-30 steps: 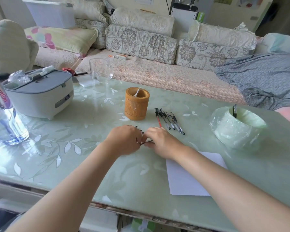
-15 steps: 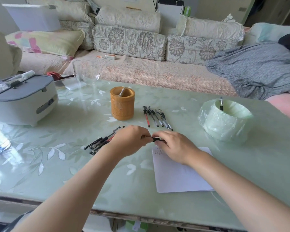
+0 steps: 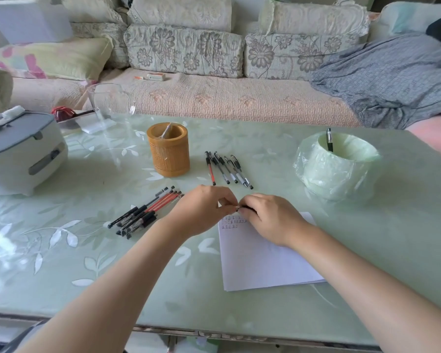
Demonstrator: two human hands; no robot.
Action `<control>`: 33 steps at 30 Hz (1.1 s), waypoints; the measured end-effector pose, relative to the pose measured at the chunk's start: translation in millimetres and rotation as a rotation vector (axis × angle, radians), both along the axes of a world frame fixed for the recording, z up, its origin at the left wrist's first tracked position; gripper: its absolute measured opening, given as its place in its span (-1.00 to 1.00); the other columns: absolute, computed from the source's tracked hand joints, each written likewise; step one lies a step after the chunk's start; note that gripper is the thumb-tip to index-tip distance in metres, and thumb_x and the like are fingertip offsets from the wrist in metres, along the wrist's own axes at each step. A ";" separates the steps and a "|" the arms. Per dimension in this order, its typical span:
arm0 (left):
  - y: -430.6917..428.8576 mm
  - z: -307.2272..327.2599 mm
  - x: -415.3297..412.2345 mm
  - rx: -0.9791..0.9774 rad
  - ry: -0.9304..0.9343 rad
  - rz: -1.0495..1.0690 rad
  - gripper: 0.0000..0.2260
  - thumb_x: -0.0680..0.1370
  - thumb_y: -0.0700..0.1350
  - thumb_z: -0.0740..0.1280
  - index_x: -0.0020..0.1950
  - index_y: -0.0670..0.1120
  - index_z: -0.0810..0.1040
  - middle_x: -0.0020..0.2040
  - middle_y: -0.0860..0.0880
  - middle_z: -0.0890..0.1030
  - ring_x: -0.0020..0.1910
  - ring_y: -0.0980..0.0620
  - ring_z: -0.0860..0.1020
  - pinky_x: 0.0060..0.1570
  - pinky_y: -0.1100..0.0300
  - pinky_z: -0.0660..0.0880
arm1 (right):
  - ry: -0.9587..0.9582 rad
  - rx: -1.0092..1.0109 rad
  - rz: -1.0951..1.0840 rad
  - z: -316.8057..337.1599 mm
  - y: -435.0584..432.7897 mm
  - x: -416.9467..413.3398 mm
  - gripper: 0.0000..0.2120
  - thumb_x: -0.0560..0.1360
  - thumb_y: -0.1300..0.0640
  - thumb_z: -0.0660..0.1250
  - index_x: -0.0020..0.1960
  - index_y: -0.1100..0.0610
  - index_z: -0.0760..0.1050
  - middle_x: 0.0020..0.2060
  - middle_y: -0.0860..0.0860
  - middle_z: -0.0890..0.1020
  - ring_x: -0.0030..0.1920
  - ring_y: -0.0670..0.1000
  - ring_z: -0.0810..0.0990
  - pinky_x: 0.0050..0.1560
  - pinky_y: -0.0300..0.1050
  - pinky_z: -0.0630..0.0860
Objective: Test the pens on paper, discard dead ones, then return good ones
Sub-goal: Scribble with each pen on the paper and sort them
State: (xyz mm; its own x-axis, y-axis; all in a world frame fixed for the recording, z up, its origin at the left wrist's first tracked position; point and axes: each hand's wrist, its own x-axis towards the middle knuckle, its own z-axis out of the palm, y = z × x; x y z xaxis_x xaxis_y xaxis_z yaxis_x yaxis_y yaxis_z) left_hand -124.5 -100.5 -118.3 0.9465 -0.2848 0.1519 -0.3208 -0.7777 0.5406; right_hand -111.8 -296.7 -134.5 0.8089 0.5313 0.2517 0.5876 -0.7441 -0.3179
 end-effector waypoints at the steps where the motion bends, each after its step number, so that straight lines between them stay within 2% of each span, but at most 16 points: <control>1: 0.0 -1.0 -0.1 -0.019 -0.003 0.005 -0.93 0.51 0.00 0.40 -0.02 0.11 0.63 -0.24 0.25 0.60 -0.29 0.22 0.51 -0.18 0.19 0.50 | 0.000 0.012 0.006 0.8 1.1 0.1 -0.80 0.62 0.03 0.20 0.02 0.09 0.55 -0.12 0.00 0.59 -0.09 0.09 0.56 -0.17 -0.06 0.36; 4: -0.4 -3.2 0.8 -0.075 -0.010 0.012 -0.94 0.50 -0.01 0.42 -0.05 0.11 0.64 -0.23 0.23 0.62 -0.29 0.19 0.51 -0.17 0.14 0.52 | -0.030 0.021 -0.008 2.0 3.9 -1.3 -0.81 0.62 0.05 0.20 -0.01 0.12 0.54 -0.16 -0.01 0.57 -0.12 0.09 0.53 -0.23 -0.08 0.27; 7: -0.1 -5.5 1.2 -0.137 -0.003 0.015 -0.95 0.48 -0.04 0.44 -0.09 0.11 0.64 -0.24 0.21 0.63 -0.27 0.10 0.53 -0.15 0.06 0.53 | -0.073 -0.015 -0.040 3.9 4.1 -3.1 -0.81 0.62 0.00 0.17 -0.03 0.07 0.50 -0.20 -0.06 0.56 -0.15 0.08 0.51 -0.26 -0.08 0.22; 11: -0.2 -6.2 0.1 -0.155 0.015 0.004 -0.94 0.48 -0.09 0.44 -0.10 0.09 0.65 -0.25 0.17 0.64 -0.23 0.03 0.54 -0.13 0.01 0.52 | -0.062 -0.057 -0.044 6.3 3.7 -5.2 -0.82 0.62 -0.04 0.15 0.01 0.01 0.48 -0.17 -0.01 0.62 -0.18 0.15 0.51 -0.28 -0.05 0.26; 14: 3.0 -6.3 0.0 -0.157 0.008 0.005 -0.93 0.48 -0.08 0.44 -0.12 0.11 0.64 -0.25 0.18 0.64 -0.23 0.03 0.54 -0.12 0.00 0.51 | -0.051 -0.105 -0.080 7.1 5.2 -6.4 -0.77 0.63 -0.11 0.11 0.03 -0.04 0.48 -0.27 0.00 0.59 -0.27 0.12 0.42 -0.27 -0.04 0.35; 16: 5.9 -6.4 -0.3 -0.155 -0.004 0.010 -0.92 0.49 -0.06 0.44 -0.13 0.13 0.63 -0.26 0.20 0.63 -0.24 0.03 0.53 -0.13 0.03 0.51 | -0.027 -0.114 -0.090 8.0 5.4 -5.3 -0.75 0.63 -0.15 0.09 0.05 -0.06 0.48 -0.34 -0.03 0.53 -0.28 0.11 0.43 -0.25 -0.04 0.40; 19: 7.9 -6.6 -0.7 -0.115 -0.027 0.010 -0.96 0.50 -0.04 0.42 -0.08 0.10 0.63 -0.27 0.24 0.60 -0.23 0.05 0.54 -0.14 0.03 0.52 | 0.073 -0.087 -0.068 10.2 5.1 -3.3 -0.75 0.62 -0.15 0.11 0.13 -0.09 0.49 -0.22 -0.05 0.61 -0.14 0.11 0.55 -0.17 -0.05 0.42; 21: 9.2 -7.9 0.1 -0.043 -0.049 0.012 -0.96 0.53 -0.02 0.38 -0.04 0.10 0.60 -0.24 0.26 0.58 -0.22 0.10 0.56 -0.15 0.05 0.54 | 0.136 -0.054 -0.065 9.9 3.0 -2.7 -0.69 0.61 -0.08 0.14 0.32 -0.09 0.41 -0.13 -0.07 0.63 -0.08 0.07 0.56 -0.10 -0.05 0.44; 22: 10.4 -8.8 0.6 -0.003 -0.057 0.019 -0.95 0.53 -0.01 0.36 -0.03 0.11 0.58 -0.23 0.27 0.57 -0.21 0.13 0.56 -0.15 0.07 0.55 | 0.170 -0.017 -0.060 9.9 1.1 -2.9 -0.66 0.61 -0.01 0.14 0.38 -0.08 0.33 -0.21 -0.08 0.58 -0.14 0.05 0.53 -0.11 -0.04 0.43; 24: 14.0 -11.7 1.9 0.073 -0.076 0.039 -0.94 0.52 0.00 0.33 -0.03 0.15 0.54 -0.20 0.27 0.54 -0.17 0.18 0.53 -0.16 0.11 0.53 | 0.211 0.097 -0.026 9.5 -3.1 -2.2 -0.64 0.58 0.16 0.13 0.34 -0.10 0.27 -0.33 -0.01 0.50 -0.26 0.04 0.46 -0.17 0.02 0.45; 26: 16.7 -14.9 3.0 0.143 -0.086 0.052 -0.93 0.51 -0.01 0.32 -0.04 0.16 0.52 -0.19 0.25 0.52 -0.13 0.19 0.46 -0.18 0.15 0.50 | 0.220 0.213 -0.008 9.0 -5.5 -1.0 -0.68 0.55 0.29 0.16 0.17 -0.08 0.34 -0.30 0.10 0.49 -0.32 0.02 0.41 -0.18 -0.01 0.44; 27: 17.3 -16.2 3.5 0.166 -0.084 0.056 -0.92 0.50 -0.02 0.31 -0.04 0.15 0.51 -0.17 0.23 0.53 -0.11 0.17 0.45 -0.19 0.17 0.48 | 0.252 0.294 -0.020 8.8 -5.3 -0.7 -0.70 0.55 0.33 0.17 0.09 -0.05 0.41 -0.29 0.08 0.49 -0.33 -0.01 0.41 -0.22 -0.02 0.46; 29: 17.2 -18.3 4.7 0.191 -0.073 0.062 -0.90 0.49 -0.04 0.30 -0.04 0.14 0.52 -0.13 0.20 0.55 -0.08 0.14 0.45 -0.18 0.17 0.48 | 0.427 0.535 -0.055 10.4 -3.3 -2.7 -0.69 0.57 0.37 0.15 0.02 0.03 0.55 -0.25 0.03 0.51 -0.31 -0.03 0.48 -0.35 -0.02 0.54; 31: 16.5 -19.9 5.4 0.209 -0.069 0.069 -0.88 0.47 -0.05 0.29 -0.02 0.11 0.53 -0.12 0.17 0.55 -0.04 0.11 0.47 -0.14 0.14 0.51 | 0.654 0.782 -0.061 11.5 -1.8 -4.6 -0.64 0.60 0.41 0.09 0.12 0.12 0.59 -0.16 0.09 0.54 -0.24 0.03 0.54 -0.36 -0.03 0.56; 33: 15.8 -21.2 5.7 0.223 -0.068 0.070 -0.87 0.47 -0.05 0.29 0.00 0.10 0.53 -0.11 0.16 0.55 -0.02 0.09 0.48 -0.12 0.12 0.51 | 0.784 0.916 -0.039 11.0 -3.6 -4.7 -0.57 0.57 0.48 0.02 0.23 0.21 0.54 -0.11 0.16 0.55 -0.19 0.08 0.56 -0.25 -0.01 0.58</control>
State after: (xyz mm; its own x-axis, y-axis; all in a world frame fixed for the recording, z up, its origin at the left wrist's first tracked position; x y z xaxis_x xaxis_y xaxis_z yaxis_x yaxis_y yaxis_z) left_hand -118.8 -84.7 -139.5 0.9549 -0.2523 0.1568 -0.2916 -0.8970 0.3321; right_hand -116.5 -300.3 -123.6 0.9222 0.3843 -0.0443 -0.0192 -0.0689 -0.9974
